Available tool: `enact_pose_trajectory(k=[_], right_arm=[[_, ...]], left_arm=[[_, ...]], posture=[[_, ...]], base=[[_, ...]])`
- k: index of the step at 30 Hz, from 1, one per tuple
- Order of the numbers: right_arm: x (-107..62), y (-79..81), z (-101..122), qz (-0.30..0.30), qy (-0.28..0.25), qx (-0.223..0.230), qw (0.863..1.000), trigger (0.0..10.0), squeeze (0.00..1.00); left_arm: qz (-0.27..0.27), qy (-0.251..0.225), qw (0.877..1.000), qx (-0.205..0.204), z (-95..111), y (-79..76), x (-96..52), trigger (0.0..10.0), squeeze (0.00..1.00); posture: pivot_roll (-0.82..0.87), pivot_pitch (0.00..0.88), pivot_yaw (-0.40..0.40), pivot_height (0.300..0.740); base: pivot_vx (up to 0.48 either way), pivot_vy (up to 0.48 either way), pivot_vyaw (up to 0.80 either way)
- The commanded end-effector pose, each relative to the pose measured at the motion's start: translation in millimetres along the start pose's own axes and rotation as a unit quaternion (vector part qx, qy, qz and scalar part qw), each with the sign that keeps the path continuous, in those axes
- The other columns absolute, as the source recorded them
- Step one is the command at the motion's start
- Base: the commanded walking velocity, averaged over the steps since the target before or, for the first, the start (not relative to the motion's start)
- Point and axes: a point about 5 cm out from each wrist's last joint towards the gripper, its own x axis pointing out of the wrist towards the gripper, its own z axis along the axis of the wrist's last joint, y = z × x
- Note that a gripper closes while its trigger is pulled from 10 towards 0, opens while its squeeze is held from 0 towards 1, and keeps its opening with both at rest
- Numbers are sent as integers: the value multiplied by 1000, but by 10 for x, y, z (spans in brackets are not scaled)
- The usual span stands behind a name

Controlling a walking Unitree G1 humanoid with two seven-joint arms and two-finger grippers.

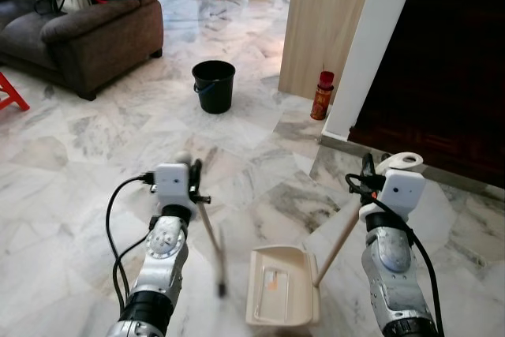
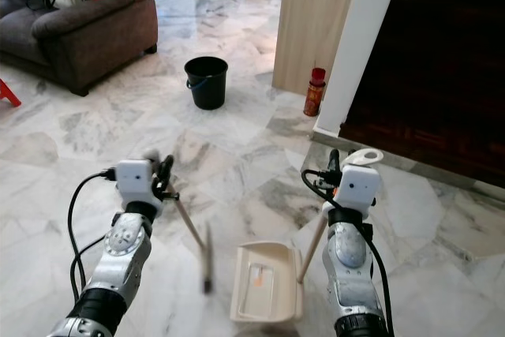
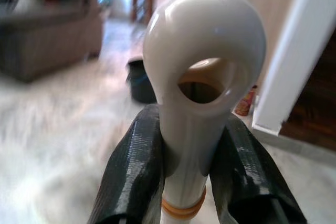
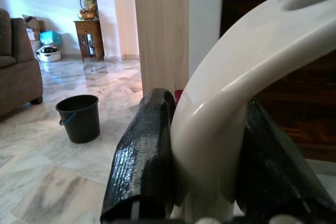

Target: Sweep floor

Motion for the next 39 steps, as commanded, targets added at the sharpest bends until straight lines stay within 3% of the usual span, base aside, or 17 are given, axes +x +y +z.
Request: enact_pose_trajectory(k=[1, 12, 26, 31, 39], right_arm=[[36, -6, 117, 3, -24, 0, 1000, 10000, 0], [39, 30, 118, 14, -20, 2, 1000, 10000, 0], [36, 64, 60, 23, 9, 9, 1000, 10000, 0], [31, 101, 28, 31, 21, 14, 999, 10000, 0], [33, 123, 12, 34, 32, 17, 999, 10000, 0]], left_arm=[[2, -11, 999, -30, 79, -25, 48, 10000, 0], [0, -5, 999, -34, 77, -12, 37, 10000, 0], [-37, -33, 999, 13, 130, -114, 10, 10000, 0], [-75, -63, 993, 71, 194, -188, -19, 10000, 0], [-95, -90, 983, 128, 246, -226, -38, 10000, 0]], posture=[[-39, 0, -20, 740], [-37, 0, -30, 740], [-39, 0, -30, 740], [-35, 0, -31, 740], [-34, 0, -31, 740]], base=[[0, 0, 0], [0, 0, 0], [0, 0, 0], [0, 0, 0], [0, 0, 0]])
